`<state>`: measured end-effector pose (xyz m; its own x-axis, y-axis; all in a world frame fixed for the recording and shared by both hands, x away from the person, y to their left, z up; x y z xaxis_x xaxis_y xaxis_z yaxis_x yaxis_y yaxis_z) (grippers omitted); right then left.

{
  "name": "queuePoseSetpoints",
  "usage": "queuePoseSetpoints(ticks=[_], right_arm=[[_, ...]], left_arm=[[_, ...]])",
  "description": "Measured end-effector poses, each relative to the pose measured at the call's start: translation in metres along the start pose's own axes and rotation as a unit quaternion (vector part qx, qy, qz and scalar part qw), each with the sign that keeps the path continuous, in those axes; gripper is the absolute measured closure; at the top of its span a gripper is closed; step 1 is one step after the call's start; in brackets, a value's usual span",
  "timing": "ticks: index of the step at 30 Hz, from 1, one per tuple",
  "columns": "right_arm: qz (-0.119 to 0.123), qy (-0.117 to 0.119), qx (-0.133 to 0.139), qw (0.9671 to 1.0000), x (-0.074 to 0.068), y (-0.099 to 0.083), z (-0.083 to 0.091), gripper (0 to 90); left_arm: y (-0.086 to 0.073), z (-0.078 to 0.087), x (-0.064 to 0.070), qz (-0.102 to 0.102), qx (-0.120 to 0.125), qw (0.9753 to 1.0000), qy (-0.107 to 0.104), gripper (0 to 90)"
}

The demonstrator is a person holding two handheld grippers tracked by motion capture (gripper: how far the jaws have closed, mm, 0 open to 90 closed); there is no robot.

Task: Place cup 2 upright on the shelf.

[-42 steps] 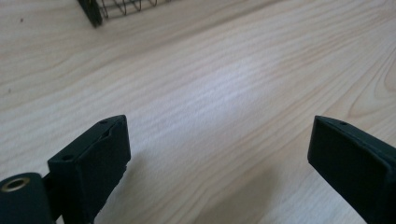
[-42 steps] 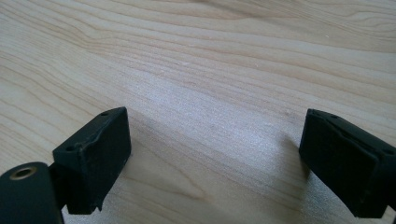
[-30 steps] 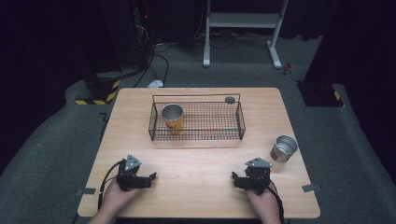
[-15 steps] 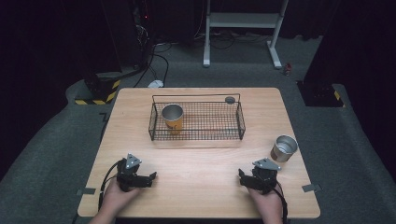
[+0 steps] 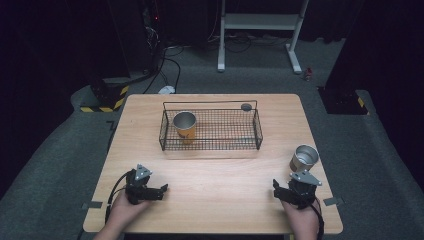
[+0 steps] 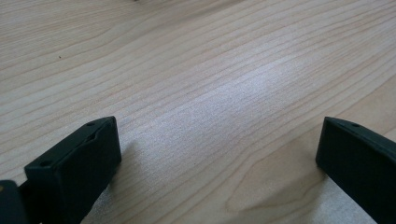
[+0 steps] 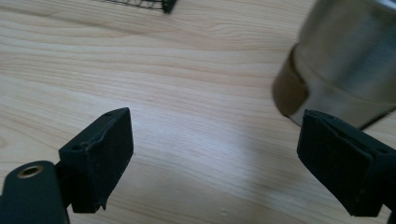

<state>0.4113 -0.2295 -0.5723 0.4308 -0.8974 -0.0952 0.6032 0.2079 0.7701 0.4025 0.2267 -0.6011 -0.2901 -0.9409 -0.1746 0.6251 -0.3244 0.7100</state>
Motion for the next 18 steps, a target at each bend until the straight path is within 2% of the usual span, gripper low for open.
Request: queuePoseSetpoints(ticks=[5,10,14,18], right_arm=[[-0.004,-0.021,0.004,0.9998,0.016,-0.002,0.008,11.0],[-0.019,-0.036,0.014,0.9991,0.031,-0.002,0.016,10.4],[-0.017,-0.053,0.022,0.9982,0.042,-0.001,0.019,10.3],[-0.032,-0.058,0.032,0.9973,0.053,0.003,0.02,10.2]], left_arm=[[0.0,0.0,0.0,-0.002,0.0,1.0,-0.001,0.3],[0.0,0.0,0.0,-0.002,0.0,1.0,-0.001,0.3],[0.0,0.0,0.0,-0.002,0.0,1.0,0.0,0.3],[0.0,0.0,0.0,-0.001,0.0,1.0,0.001,0.3]])
Point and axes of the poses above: each handheld gripper's, and its own axes: z roughly backward along the jaws, y roughly out of its top, x roughly to its right, the point moved 10 cm from there along -z, roughly forward along the jaws, and after that the axes turned 14 degrees about y, right-handed, at the moved point
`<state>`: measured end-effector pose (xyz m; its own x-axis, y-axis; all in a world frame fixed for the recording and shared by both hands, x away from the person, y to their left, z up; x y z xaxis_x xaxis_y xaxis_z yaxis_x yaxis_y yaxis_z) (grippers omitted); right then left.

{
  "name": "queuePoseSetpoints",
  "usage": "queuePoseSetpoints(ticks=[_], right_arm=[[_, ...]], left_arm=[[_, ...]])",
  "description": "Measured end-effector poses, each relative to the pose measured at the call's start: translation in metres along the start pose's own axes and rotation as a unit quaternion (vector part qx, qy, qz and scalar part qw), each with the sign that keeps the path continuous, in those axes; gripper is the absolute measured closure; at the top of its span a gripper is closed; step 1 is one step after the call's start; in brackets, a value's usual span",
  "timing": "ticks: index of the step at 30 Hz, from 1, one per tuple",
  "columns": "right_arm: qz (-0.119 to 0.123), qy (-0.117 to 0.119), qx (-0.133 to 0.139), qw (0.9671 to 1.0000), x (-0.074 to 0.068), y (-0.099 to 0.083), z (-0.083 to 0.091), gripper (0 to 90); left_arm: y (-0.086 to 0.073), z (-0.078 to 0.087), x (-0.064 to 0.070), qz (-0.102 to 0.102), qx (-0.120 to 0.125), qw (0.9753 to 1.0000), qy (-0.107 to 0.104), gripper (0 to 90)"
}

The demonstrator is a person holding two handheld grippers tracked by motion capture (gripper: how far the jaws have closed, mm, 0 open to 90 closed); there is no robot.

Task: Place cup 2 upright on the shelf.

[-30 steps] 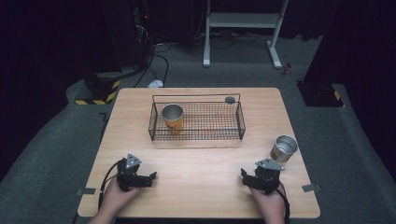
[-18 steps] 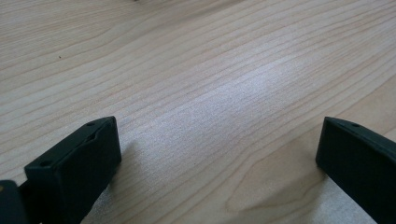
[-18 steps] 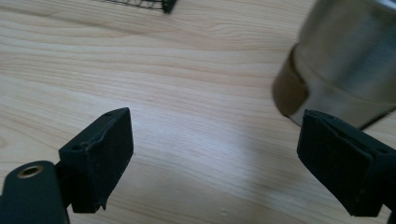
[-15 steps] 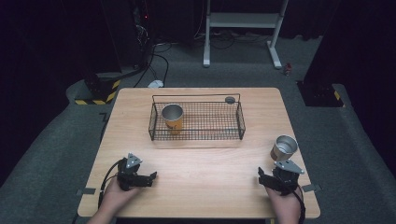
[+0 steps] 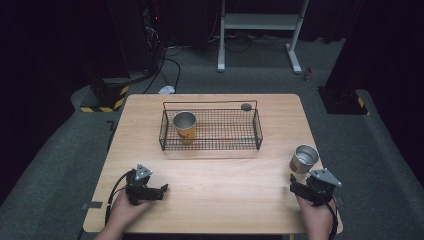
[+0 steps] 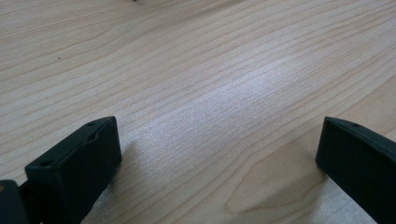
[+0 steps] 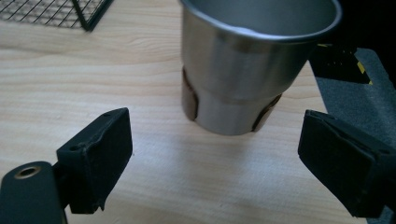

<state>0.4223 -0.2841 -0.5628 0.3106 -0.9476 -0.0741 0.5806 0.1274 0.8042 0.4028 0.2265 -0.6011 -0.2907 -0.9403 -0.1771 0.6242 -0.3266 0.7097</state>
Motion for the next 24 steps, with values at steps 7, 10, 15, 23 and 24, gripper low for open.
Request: queuePoseSetpoints(ticks=[7,10,15,23,24], right_arm=[[-0.003,-0.004,0.007,1.0,0.01,0.009,-0.009,10.2],[-0.005,-0.006,0.01,0.9999,0.013,0.014,-0.014,10.3],[-0.012,-0.004,0.013,0.9998,0.018,0.022,-0.021,10.3],[-0.025,0.004,0.027,0.9993,0.021,0.036,-0.029,10.9],[-0.024,0.003,0.028,0.9993,0.02,0.037,-0.03,10.9]], left_arm=[[-0.001,0.001,0.0,0.011,-0.002,0.9999,0.007,0.2],[-0.003,0.003,-0.001,0.017,-0.003,0.9998,0.013,0.2],[-0.004,0.004,-0.003,0.02,-0.004,0.9996,0.018,0.2],[-0.006,0.006,0.0,0.021,-0.005,0.9996,0.018,0.2],[-0.006,0.006,0.001,0.02,-0.004,0.9997,0.017,0.2]])
Point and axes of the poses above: each handheld gripper's, and its own axes: z roughly backward along the jaws, y roughly out of its top, x roughly to its right, the point moved 10 cm from there along -z, roughly forward along the jaws, and after that the axes turned 14 degrees about y, right-handed, at the moved point
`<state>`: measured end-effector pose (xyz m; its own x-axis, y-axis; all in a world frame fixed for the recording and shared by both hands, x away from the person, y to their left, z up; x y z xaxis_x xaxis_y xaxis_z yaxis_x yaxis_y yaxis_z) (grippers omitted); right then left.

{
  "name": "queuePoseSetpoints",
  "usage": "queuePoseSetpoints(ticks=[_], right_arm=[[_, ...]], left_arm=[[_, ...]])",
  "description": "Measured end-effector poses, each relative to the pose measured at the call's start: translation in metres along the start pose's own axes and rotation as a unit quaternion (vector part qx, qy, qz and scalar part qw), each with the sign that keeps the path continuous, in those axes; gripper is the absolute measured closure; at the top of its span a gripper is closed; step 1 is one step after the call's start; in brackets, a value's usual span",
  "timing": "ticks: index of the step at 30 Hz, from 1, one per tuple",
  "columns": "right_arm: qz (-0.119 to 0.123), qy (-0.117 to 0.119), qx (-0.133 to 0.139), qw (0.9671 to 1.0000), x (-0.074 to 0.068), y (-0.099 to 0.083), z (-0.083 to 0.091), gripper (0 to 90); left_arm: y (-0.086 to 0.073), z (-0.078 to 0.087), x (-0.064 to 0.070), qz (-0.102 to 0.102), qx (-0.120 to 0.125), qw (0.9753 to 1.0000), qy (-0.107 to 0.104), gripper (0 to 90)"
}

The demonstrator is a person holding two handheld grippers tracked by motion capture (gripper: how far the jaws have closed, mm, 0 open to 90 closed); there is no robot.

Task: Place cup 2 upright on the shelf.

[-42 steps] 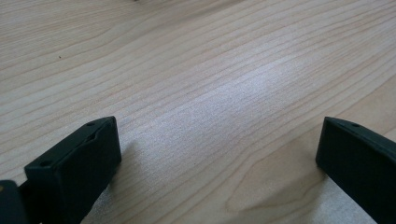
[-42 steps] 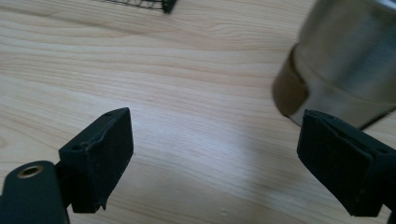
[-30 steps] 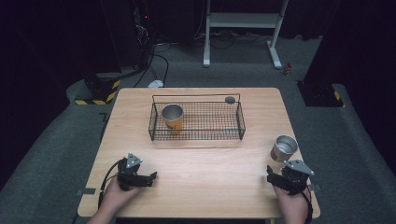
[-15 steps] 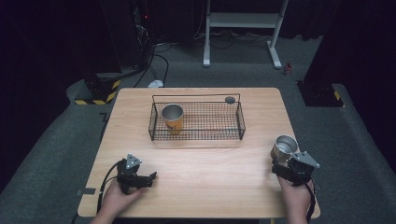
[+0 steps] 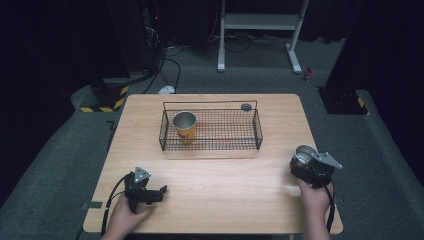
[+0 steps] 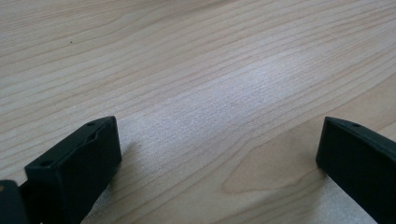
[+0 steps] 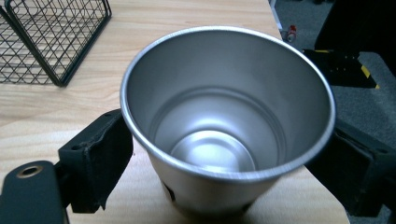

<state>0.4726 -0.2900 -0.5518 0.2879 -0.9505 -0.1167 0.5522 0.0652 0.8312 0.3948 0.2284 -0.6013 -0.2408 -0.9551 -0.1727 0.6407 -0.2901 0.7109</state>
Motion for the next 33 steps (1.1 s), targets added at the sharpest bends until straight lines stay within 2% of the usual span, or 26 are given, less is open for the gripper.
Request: queuePoseSetpoints(ticks=[4,7,10,14,19,25,28,33], right_arm=[[0.0,-0.005,0.003,1.0,0.0,0.004,-0.005,10.8],[-0.002,0.002,0.005,1.0,0.0,0.004,-0.005,10.9],[-0.005,0.001,0.01,0.9999,0.001,0.006,-0.003,16.9],[0.004,-0.001,0.008,1.0,0.0,0.006,-0.001,18.5],[0.018,0.005,0.013,0.9997,-0.011,0.008,0.003,18.5],[0.047,0.023,0.014,0.9985,-0.04,0.012,0.003,18.5],[0.062,0.039,0.014,0.9972,-0.061,0.014,0.001,18.5],[0.071,0.066,0.017,0.9951,-0.092,0.018,-0.004,18.5]], left_arm=[[0.0,0.001,0.003,-0.004,0.001,1.0,-0.004,0.2],[-0.001,0.002,0.004,-0.006,0.001,1.0,-0.006,0.2],[-0.001,0.002,0.004,-0.006,0.001,1.0,-0.007,0.2],[-0.001,0.002,0.004,-0.006,0.001,1.0,-0.007,0.2],[-0.001,0.002,0.004,-0.006,0.001,1.0,-0.007,0.2],[-0.001,0.002,0.004,-0.01,0.001,0.9999,-0.008,0.2],[-0.001,0.002,0.005,-0.01,0.002,0.9999,-0.008,0.2],[-0.001,0.002,0.005,-0.008,0.002,0.9999,-0.008,0.2]])
Point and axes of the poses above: each handheld gripper's, and its own axes: z roughly backward along the jaws, y roughly out of its top, x roughly to its right, the point moved 10 cm from there along -z, roughly forward along the jaws, and after that the axes turned 14 degrees about y, right-handed, at the moved point
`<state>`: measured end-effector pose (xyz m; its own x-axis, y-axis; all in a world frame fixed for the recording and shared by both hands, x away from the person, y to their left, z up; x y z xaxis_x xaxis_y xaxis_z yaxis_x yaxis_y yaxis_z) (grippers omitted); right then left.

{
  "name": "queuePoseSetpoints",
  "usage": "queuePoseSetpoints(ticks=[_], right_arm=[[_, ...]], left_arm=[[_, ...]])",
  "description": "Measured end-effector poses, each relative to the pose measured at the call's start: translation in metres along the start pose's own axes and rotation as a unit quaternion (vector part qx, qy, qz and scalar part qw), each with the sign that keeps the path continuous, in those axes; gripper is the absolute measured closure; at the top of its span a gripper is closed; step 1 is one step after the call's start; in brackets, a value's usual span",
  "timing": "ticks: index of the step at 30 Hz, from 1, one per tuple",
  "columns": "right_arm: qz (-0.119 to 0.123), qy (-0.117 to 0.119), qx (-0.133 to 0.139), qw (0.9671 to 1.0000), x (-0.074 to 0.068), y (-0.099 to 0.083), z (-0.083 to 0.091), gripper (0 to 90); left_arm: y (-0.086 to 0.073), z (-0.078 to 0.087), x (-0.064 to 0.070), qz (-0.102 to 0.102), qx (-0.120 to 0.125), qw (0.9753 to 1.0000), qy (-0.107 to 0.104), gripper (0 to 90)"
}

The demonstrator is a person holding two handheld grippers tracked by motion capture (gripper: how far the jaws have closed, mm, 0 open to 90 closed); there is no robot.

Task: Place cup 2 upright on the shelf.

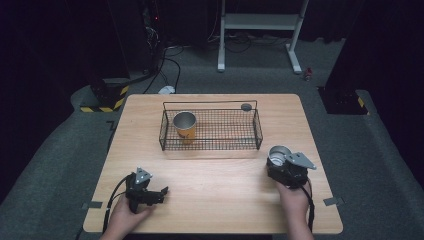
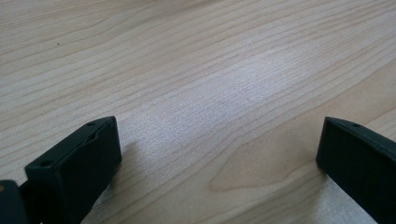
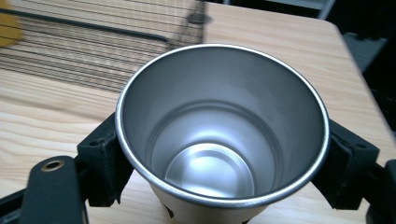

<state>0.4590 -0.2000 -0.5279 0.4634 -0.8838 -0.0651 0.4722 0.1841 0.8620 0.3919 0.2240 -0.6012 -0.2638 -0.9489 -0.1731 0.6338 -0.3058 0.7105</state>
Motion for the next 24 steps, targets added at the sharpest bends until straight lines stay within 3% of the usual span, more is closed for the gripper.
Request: queuePoseSetpoints(ticks=[11,18,24], right_arm=[[0.015,0.038,0.01,0.9991,-0.054,0.023,-0.017,18.5],[0.032,0.048,0.016,0.9982,-0.077,0.048,-0.026,18.5],[0.032,0.059,0.024,0.9974,-0.089,0.073,-0.035,18.5]], left_arm=[[0.0,0.0,0.0,0.0,0.0,1.0,0.0,0.2],[0.0,0.0,0.0,0.001,0.001,1.0,-0.001,0.3],[0.0,0.0,0.0,0.0,0.0,1.0,-0.002,0.4]])
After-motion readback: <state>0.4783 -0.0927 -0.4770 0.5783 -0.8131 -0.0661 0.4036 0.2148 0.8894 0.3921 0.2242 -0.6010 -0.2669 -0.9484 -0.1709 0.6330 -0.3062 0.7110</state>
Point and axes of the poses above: each handheld gripper's, and its own axes: z roughly backward along the jaws, y roughly out of its top, x roughly to its right, the point moved 10 cm from there along -z, roughly forward along the jaws, and after that the axes turned 14 degrees about y, right-handed, at the moved point
